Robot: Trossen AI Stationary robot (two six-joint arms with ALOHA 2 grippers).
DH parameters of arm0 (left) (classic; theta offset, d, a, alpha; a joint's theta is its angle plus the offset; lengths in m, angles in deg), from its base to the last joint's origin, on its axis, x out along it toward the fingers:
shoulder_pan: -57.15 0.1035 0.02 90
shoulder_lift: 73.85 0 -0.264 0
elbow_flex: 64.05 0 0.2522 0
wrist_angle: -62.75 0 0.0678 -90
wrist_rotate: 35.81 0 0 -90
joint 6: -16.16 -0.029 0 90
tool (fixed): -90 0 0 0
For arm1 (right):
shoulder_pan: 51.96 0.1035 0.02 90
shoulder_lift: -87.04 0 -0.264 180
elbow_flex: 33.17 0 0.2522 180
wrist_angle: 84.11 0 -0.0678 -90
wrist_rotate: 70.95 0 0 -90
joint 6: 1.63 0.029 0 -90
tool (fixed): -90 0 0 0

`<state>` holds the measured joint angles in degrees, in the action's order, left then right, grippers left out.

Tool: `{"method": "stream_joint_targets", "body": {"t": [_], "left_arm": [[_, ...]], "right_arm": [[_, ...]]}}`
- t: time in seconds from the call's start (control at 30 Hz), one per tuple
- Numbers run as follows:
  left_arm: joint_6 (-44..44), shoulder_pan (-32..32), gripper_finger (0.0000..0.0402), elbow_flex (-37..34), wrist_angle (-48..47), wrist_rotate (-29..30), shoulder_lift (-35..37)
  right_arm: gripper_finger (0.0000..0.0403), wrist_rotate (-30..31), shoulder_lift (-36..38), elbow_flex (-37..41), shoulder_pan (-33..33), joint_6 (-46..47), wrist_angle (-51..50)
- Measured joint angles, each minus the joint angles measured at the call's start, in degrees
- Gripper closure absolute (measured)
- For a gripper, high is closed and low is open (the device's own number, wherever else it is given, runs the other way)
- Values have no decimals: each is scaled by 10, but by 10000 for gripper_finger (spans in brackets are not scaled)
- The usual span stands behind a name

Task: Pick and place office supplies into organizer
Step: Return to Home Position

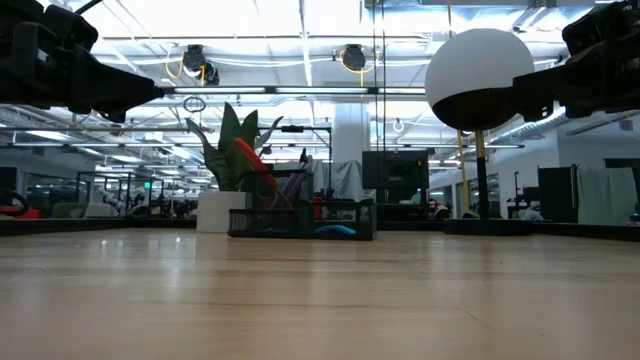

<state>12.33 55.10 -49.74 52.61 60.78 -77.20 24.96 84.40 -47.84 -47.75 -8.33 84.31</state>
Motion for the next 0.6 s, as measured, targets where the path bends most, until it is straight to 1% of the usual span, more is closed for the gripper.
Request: {"method": "stream_joint_targets", "body": {"t": [0.6], "left_arm": [[0,0,270,0,0,0,0]], "right_arm": [[133,0,0,0,0,0,0]]}}
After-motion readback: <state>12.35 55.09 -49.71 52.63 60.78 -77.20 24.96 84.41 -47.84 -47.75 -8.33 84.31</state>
